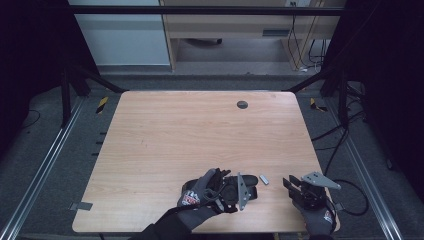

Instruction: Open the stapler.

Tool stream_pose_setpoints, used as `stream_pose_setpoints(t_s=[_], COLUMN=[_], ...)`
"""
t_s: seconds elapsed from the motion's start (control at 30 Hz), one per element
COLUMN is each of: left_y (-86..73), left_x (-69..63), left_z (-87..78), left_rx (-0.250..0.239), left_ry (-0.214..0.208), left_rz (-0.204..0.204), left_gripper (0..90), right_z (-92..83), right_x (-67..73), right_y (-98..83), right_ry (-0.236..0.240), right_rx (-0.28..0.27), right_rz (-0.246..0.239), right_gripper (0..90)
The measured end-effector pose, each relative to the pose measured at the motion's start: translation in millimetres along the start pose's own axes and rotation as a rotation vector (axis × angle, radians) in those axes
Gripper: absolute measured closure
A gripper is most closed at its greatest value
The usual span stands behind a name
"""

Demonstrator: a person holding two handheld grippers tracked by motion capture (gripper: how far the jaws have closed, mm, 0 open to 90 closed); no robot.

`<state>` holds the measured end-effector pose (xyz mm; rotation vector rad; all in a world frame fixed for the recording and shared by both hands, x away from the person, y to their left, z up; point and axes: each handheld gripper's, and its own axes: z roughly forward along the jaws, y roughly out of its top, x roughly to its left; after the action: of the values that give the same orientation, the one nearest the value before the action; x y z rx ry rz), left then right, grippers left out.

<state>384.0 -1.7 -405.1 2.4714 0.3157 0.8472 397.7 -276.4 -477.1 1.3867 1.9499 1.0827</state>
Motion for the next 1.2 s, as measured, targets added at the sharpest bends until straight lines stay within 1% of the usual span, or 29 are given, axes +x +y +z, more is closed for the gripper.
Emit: stream_pose_setpoints(t_s=[0.07,0.13,0.2,0.33,0.43,0.47,0.57,0.6,0.73,0.83,0.9,0.97,1.1,1.2], left_y=[0.1,0.1,0.1,0.3,1.1,1.2,0.8,0.7,0.5,0.3,0.0,0.1,0.0,0.2], left_x=[-1.0,-2.1,-2.7,-3.5,-4.8,-5.3,-6.5,-6.6,-7.7,-8.8,-10.2,-10.4,-10.4,-11.6], left_z=[1.9,4.0,5.0,7.7,9.8,10.2,12.6,13.3,17.3,19.8,22.3,24.1,28.2,31.2], left_rx=[-0.004,-0.002,0.006,0.002,0.005,0.009,0.007,0.011,0.016,0.021,0.021,0.029,0.030,0.029], left_ry=[0.005,0.012,0.022,0.033,0.043,0.046,0.054,0.059,0.062,0.064,0.066,0.070,0.074,0.083], left_rz=[0.002,0.007,0.016,0.018,0.029,0.032,0.035,0.042,0.044,0.056,0.057,0.068,0.062,0.070], left_gripper=[29.4,29.4,29.4,29.5,29.7,29.8,30.1,30.3,30.5,30.8,31.0,31.1,31.3,31.7], right_z=[0.1,0.6,0.5,0.2,0.2,-0.2,0.0,0.2,0.1,-0.2,0.3,0.5,0.1,0.7], right_x=[0.5,0.3,0.3,0.6,0.2,0.6,0.4,0.5,0.7,1.0,1.2,0.9,0.9,1.2], right_y=[0.1,-0.1,-0.1,0.1,0.0,0.2,0.1,0.1,0.3,0.3,0.3,0.2,0.3,0.2], right_ry=[0.003,0.000,0.002,0.005,0.003,0.006,0.006,0.006,0.012,0.016,0.019,0.018,0.023,0.027], right_rx=[0.003,0.003,0.003,0.005,0.002,0.004,0.005,0.006,0.008,0.013,0.012,0.010,0.012,0.014], right_rz=[0.001,-0.009,-0.008,0.003,-0.002,0.005,0.005,0.006,0.014,0.020,0.018,0.010,0.015,0.015], right_gripper=[69.7,69.9,70.1,70.3,71.0,71.2,71.8,71.9,74.1,75.2,75.7,76.2,77.0,77.6])
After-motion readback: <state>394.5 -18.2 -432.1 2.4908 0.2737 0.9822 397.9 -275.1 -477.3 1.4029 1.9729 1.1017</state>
